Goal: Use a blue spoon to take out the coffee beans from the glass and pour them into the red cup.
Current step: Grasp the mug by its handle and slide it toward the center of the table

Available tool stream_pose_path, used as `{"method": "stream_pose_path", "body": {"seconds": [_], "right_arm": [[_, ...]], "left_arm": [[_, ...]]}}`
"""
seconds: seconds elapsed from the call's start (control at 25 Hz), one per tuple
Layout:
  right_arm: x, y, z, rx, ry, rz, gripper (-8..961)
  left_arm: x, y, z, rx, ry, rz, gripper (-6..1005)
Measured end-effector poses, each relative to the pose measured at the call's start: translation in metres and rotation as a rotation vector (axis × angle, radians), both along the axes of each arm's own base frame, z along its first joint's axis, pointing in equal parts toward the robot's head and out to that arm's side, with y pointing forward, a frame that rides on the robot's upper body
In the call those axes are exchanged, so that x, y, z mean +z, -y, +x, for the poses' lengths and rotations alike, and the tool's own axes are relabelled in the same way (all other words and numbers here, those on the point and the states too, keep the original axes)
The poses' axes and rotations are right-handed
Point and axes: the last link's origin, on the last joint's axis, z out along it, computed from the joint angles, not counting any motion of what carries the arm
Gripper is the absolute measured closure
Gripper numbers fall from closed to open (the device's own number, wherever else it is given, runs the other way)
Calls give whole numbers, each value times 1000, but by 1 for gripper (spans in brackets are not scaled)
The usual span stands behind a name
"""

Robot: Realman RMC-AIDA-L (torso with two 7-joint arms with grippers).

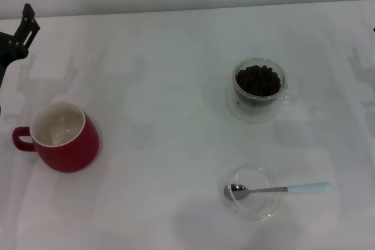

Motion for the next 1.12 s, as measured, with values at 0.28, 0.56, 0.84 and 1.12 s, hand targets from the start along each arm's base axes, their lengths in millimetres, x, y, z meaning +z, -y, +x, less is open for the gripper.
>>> {"method": "stream_pose_path", "body": {"seconds": [0.28,0.56,0.84,1.12], "right_arm": [[-3,1,-7,30,-22,11,96],[-2,-6,-15,62,-22,19,96],[1,-10,-17,69,-17,27,96],[4,-14,-19,76,-11,33,96]], "left_arm": [[-3,2,-3,7,-12,-23,107],[-7,15,-10,26,10,-28,108],[2,33,-19,18,24,26,108],[4,67,-43,62,-33,45,107]]}}
